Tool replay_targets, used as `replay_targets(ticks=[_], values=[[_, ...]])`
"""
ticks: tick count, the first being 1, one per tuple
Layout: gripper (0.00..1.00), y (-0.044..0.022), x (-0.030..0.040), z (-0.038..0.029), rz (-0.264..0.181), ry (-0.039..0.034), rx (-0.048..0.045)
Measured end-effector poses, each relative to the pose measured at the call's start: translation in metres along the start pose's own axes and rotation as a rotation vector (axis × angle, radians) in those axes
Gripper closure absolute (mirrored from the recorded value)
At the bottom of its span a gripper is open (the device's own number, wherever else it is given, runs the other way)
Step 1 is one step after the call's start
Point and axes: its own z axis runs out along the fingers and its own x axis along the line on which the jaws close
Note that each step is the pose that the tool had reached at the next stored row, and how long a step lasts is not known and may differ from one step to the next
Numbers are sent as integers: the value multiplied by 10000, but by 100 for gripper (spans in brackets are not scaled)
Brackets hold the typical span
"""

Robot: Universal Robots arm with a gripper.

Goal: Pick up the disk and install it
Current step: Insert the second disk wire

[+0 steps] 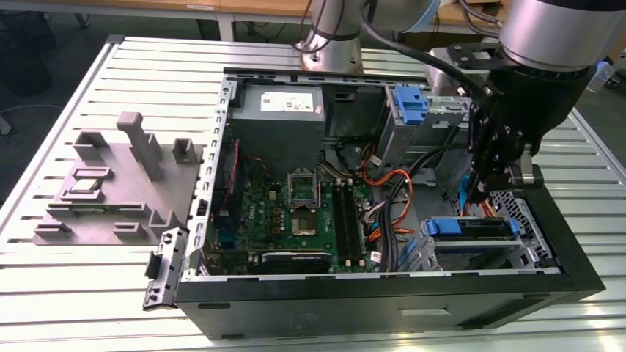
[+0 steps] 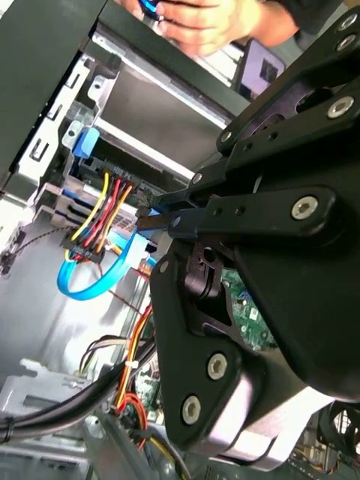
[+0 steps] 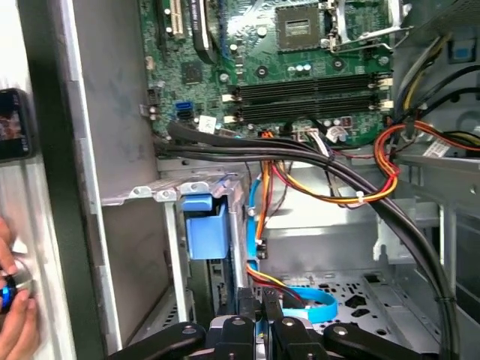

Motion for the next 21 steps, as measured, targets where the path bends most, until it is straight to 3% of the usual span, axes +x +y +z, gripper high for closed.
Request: replay_targets(ticks=[3, 8, 13, 18, 21], values=[[84, 6, 24, 6, 29, -227, 24], [84, 12, 91, 17, 32, -291, 61], [84, 15, 141, 24, 48, -464, 100], [84, 27, 181, 30, 46, -582, 140], [84, 37, 226, 38, 29, -611, 160]])
